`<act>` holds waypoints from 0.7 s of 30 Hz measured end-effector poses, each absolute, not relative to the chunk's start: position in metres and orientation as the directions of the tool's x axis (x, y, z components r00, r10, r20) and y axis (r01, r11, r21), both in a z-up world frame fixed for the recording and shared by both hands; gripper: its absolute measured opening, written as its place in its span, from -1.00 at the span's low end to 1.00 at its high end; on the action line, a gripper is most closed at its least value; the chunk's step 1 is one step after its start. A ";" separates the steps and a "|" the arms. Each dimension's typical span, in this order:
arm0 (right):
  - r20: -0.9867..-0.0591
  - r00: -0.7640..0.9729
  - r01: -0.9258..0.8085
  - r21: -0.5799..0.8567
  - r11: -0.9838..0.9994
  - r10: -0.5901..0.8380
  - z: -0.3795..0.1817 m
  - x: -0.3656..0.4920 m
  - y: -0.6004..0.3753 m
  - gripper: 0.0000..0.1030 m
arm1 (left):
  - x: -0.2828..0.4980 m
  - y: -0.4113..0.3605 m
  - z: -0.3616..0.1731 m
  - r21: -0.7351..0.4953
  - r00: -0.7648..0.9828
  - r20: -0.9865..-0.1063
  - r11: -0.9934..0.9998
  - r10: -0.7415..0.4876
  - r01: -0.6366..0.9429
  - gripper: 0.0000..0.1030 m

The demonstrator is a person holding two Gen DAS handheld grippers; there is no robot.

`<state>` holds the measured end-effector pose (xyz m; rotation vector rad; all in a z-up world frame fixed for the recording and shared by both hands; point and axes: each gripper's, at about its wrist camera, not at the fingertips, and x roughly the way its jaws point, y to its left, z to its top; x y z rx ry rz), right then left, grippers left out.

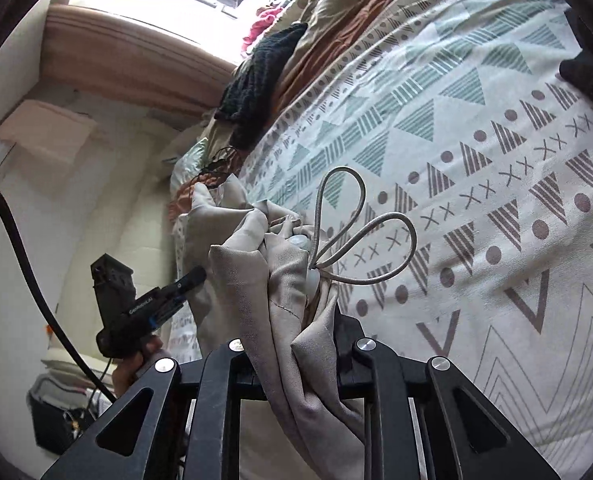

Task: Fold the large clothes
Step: 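Lift the folded jacket off the bed with both tools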

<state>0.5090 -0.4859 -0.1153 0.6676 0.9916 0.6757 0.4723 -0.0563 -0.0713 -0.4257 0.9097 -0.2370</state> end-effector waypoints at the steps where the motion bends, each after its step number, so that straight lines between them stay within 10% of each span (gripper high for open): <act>1: -0.509 0.394 -0.215 0.758 0.615 0.765 -0.107 0.502 -0.485 -0.61 | 0.465 -0.056 -0.062 -0.446 0.607 -0.703 0.895 -0.370 0.029 -0.83; 21: -0.407 0.513 -0.426 0.644 0.636 0.756 0.009 0.363 -0.458 -0.64 | 0.324 -0.029 0.028 -0.514 0.776 -0.492 0.851 -0.395 0.106 -0.98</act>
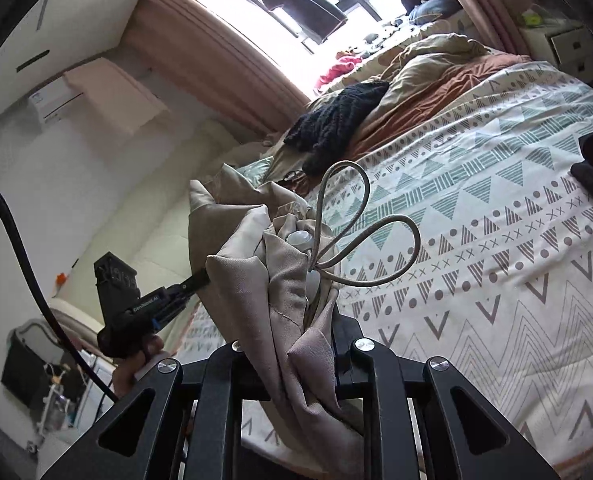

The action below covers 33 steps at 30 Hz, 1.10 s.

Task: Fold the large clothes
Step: 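Lift the folded jacket off the bed with both tools, then carry the jacket with both tools toward the black folded garment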

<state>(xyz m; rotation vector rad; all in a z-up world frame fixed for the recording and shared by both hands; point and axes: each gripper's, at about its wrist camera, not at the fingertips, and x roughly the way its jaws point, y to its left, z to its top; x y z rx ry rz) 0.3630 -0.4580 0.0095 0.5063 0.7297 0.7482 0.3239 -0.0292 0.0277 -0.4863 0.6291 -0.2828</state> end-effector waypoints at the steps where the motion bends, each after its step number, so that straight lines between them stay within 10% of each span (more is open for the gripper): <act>1: -0.400 0.519 -0.437 0.635 0.637 0.755 0.016 0.356 -0.459 -0.64 | 0.319 -0.030 0.031 -0.516 0.780 -0.483 0.849 -0.397 0.113 -0.98; 33: -0.321 0.798 -0.345 0.449 0.824 0.509 0.184 0.262 -0.649 -0.65 | 0.301 -0.250 0.154 -0.520 0.645 -0.297 0.686 -0.704 0.509 -0.98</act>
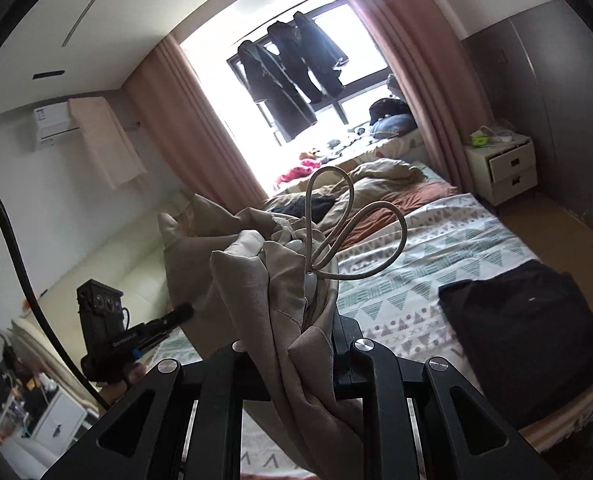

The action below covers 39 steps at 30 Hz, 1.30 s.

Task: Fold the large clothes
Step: 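Carry the jacket with both tools toward the black folded garment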

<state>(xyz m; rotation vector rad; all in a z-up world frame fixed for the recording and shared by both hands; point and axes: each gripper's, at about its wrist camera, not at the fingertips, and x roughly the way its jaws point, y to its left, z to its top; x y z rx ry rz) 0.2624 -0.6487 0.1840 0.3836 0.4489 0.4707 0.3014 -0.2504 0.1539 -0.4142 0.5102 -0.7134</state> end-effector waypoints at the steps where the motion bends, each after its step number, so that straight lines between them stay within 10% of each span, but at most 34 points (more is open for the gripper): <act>1: -0.320 0.810 -0.330 0.442 0.834 0.491 0.188 0.261 -0.659 -0.65 | 0.304 -0.263 0.156 -0.519 0.632 -0.295 0.675 -0.717 0.524 -0.98; 39: -0.561 0.824 0.046 0.217 0.975 0.086 0.178 0.375 -0.848 -0.65 | 0.425 -0.501 0.090 -0.637 0.298 -0.375 0.477 -0.878 0.605 -0.98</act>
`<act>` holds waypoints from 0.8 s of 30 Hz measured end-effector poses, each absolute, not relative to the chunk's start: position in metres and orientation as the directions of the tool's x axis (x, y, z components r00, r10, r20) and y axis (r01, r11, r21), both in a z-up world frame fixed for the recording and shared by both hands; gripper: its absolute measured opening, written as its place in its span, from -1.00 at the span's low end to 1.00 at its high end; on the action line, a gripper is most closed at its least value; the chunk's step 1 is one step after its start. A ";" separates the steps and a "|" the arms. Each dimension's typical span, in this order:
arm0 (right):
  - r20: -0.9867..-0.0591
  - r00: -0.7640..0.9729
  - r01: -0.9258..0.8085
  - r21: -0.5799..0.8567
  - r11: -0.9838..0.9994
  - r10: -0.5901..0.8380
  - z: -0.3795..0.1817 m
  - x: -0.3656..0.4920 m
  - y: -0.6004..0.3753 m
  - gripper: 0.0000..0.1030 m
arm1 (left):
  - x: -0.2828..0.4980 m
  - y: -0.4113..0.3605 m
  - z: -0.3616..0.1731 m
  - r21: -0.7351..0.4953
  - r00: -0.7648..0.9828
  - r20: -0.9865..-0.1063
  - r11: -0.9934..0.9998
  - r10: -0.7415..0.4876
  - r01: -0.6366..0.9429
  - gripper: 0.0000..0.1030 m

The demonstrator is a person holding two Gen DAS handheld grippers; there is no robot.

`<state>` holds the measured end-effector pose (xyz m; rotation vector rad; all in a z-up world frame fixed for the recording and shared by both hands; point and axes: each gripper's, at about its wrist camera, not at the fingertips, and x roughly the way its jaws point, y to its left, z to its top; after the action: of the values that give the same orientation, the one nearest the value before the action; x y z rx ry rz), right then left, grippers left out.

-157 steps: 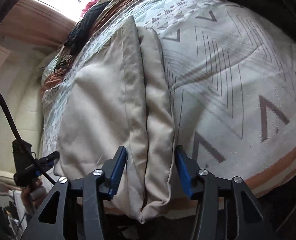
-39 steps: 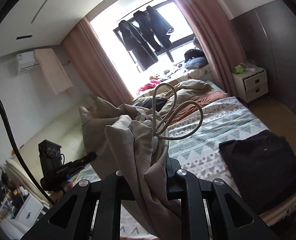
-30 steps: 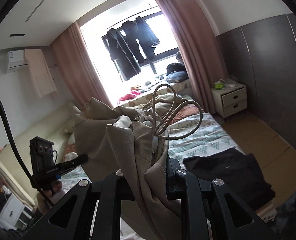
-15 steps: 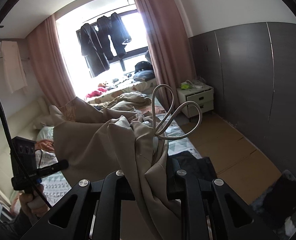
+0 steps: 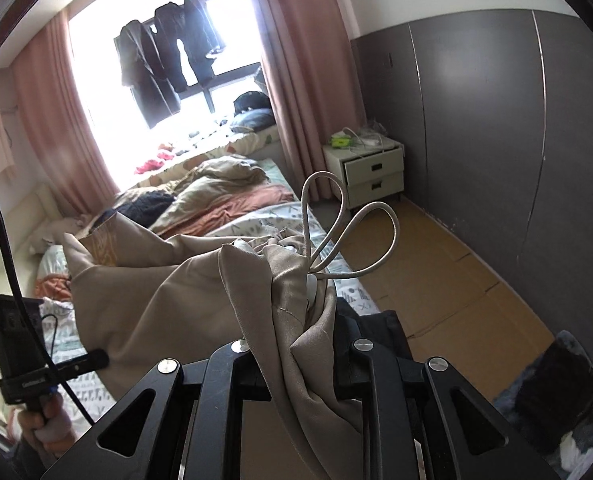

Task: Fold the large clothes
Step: 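Carry the jacket with both tools toward the black folded garment, then lower the jacket onto the black garment and open both tools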

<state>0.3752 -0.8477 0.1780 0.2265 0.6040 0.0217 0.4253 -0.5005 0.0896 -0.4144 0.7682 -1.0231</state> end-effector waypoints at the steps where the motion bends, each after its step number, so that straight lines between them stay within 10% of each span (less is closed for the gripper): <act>1: -0.573 0.815 0.051 0.216 0.975 0.084 0.174 0.387 -0.850 -0.65 | 0.434 -0.503 0.086 -0.643 0.295 -0.381 0.481 -0.876 0.596 -0.98; 18: -0.794 0.600 0.078 0.180 0.981 0.098 0.033 0.557 -0.862 -0.64 | 0.554 -0.513 -0.033 -0.688 0.261 -0.552 0.609 -0.792 0.394 -0.97; 21: -0.828 0.560 0.133 0.101 0.986 0.009 0.010 0.580 -0.862 -0.30 | 0.565 -0.516 -0.051 -0.670 0.249 -0.603 0.650 -0.758 0.358 -0.87; 24: -0.842 0.527 0.230 0.015 0.973 -0.112 -0.003 0.582 -0.868 0.24 | 0.568 -0.514 -0.059 -0.683 0.218 -0.617 0.653 -0.756 0.328 -0.31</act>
<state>0.5820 -0.8677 -0.0025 0.1300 0.9952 -0.2052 0.5677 -0.5137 -0.0593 -0.4572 1.1159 -0.7869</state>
